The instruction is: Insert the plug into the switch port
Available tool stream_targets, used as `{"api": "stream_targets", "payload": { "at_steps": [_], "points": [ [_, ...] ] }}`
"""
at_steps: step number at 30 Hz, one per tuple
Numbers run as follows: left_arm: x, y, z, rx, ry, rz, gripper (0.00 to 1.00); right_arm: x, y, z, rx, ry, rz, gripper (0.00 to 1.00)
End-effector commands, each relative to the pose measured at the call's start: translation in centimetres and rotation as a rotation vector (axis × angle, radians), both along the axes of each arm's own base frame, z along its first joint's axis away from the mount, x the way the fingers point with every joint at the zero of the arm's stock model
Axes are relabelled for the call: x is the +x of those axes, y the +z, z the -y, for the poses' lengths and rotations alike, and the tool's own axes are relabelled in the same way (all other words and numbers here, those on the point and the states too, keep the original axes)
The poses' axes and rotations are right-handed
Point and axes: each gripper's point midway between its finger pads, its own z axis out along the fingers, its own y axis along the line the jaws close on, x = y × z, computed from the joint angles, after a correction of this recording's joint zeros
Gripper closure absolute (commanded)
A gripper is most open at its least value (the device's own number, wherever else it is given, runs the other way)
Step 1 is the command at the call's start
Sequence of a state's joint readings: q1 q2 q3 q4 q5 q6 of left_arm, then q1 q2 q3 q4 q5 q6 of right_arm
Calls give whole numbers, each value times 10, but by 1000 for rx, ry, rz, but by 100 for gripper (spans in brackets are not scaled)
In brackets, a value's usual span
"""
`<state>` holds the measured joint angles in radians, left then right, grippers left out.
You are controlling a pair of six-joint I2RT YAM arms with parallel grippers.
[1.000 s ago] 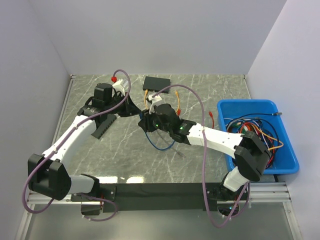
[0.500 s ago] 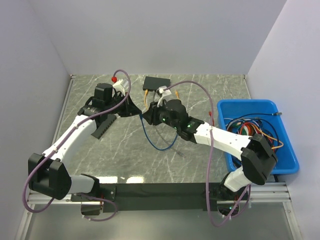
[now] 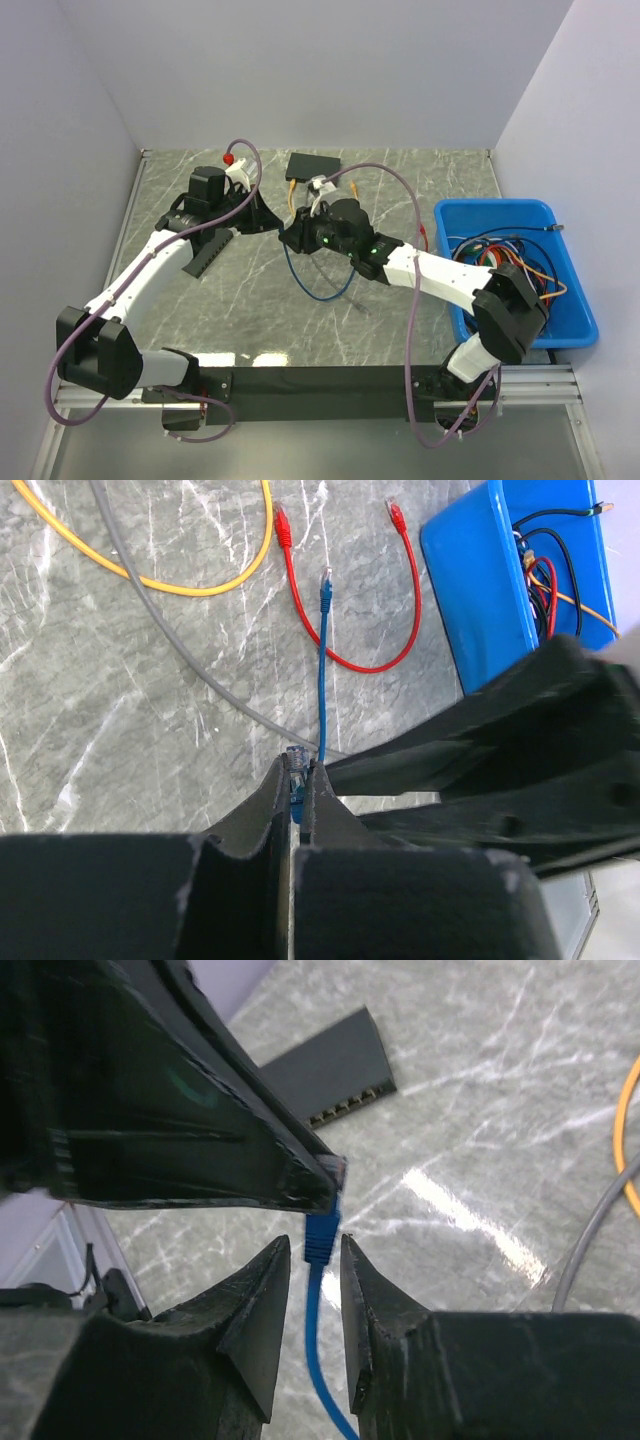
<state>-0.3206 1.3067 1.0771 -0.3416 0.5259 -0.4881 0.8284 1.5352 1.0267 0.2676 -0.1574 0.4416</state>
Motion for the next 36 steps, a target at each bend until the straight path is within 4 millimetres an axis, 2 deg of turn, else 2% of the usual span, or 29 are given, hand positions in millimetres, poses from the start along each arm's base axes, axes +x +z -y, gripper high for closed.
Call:
{"api": "stream_targets", "payload": {
  "at_steps": [1, 8, 17, 28, 31, 32, 36],
  "points": [
    [2, 6, 3, -9, -10, 25, 100, 6, 5, -7, 13, 10, 11, 66],
    [3, 5, 2, -7, -6, 25, 100, 8, 4, -8, 7, 3, 12, 73],
    [4, 5, 2, -3, -1, 24, 100, 5, 20, -3, 45, -4, 48, 67],
    [3, 4, 2, -2, -2, 20, 100, 5, 22, -1, 50, -11, 53, 67],
    [4, 4, 1, -1, 0, 24, 100, 5, 19, -2, 47, -11, 47, 72],
    [4, 3, 1, 0, 0, 21, 100, 6, 19, -1, 46, -12, 48, 79],
    [4, 4, 1, 0, 0, 21, 99, 7, 17, -2, 41, -12, 45, 91]
  ]
}}
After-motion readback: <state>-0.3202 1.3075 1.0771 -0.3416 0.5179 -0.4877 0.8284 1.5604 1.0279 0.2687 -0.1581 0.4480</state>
